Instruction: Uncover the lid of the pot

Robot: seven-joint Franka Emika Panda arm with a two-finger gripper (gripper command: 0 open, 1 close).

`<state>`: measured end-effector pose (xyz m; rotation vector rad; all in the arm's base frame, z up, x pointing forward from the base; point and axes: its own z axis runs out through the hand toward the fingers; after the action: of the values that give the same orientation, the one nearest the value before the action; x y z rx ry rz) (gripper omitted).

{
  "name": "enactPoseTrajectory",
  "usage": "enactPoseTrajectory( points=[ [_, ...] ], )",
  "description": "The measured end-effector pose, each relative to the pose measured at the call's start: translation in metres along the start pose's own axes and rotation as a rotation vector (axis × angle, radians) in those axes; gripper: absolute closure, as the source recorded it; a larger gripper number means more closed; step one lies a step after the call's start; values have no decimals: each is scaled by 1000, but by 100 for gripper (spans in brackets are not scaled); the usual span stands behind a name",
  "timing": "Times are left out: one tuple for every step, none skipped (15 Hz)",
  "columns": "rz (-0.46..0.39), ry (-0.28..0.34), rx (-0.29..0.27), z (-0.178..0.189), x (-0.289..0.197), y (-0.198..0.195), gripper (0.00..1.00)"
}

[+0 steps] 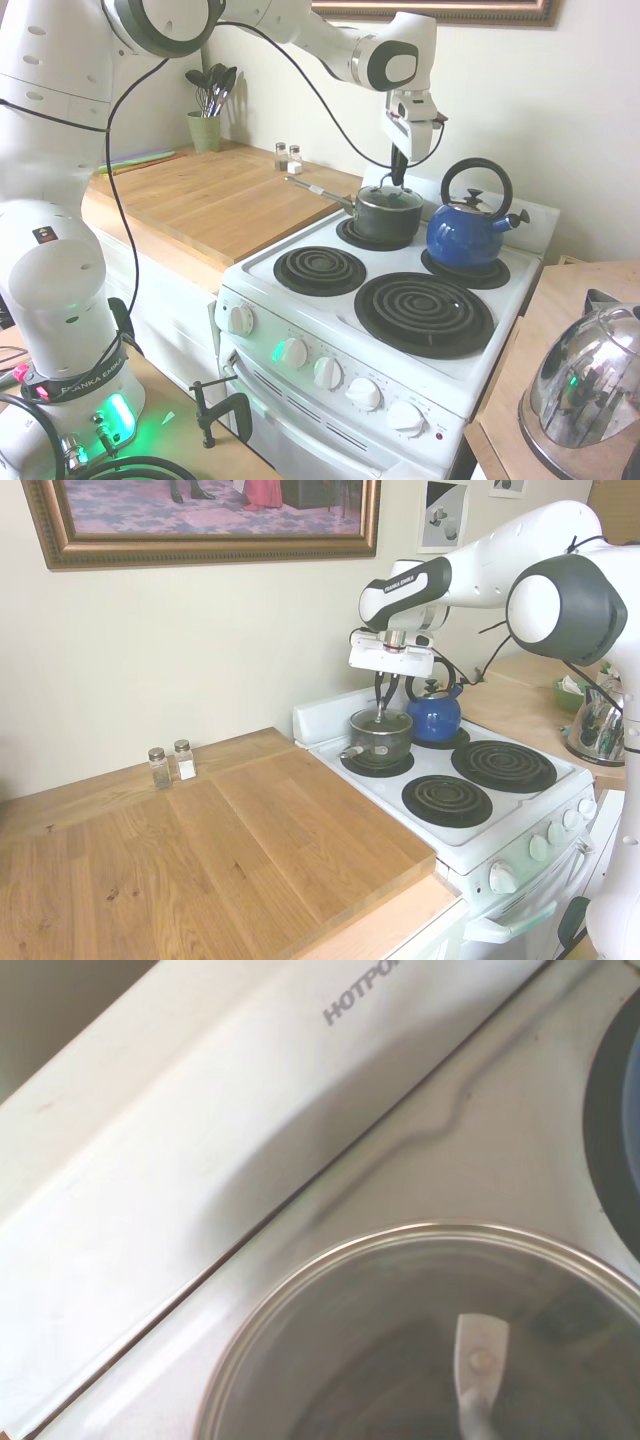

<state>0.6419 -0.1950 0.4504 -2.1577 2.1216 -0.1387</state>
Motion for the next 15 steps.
enactPoseTrajectory(
  points=[
    [-2,0,0,0,-1,0,100],
    [-4,0,1,0,-2,-1,100],
    [-7,0,2,0,-4,-2,100],
    [-11,0,5,-1,-5,-2,100],
    [-15,2,10,-2,-7,-3,100],
    [-20,4,19,-6,-10,-4,100],
    [-25,5,31,-14,-13,-4,100],
    [-30,6,46,-24,-17,-3,100],
    [-36,8,62,-37,-21,-1,100],
    [-45,11,78,-52,-28,5,100],
    [-62,17,92,-65,-38,12,100],
    [-84,31,105,-77,-52,18,100],
    [-109,51,113,-86,-73,25,100],
    [-134,77,118,-94,-101,32,100],
    [-157,107,120,-101,-134,38,100]
  ],
)
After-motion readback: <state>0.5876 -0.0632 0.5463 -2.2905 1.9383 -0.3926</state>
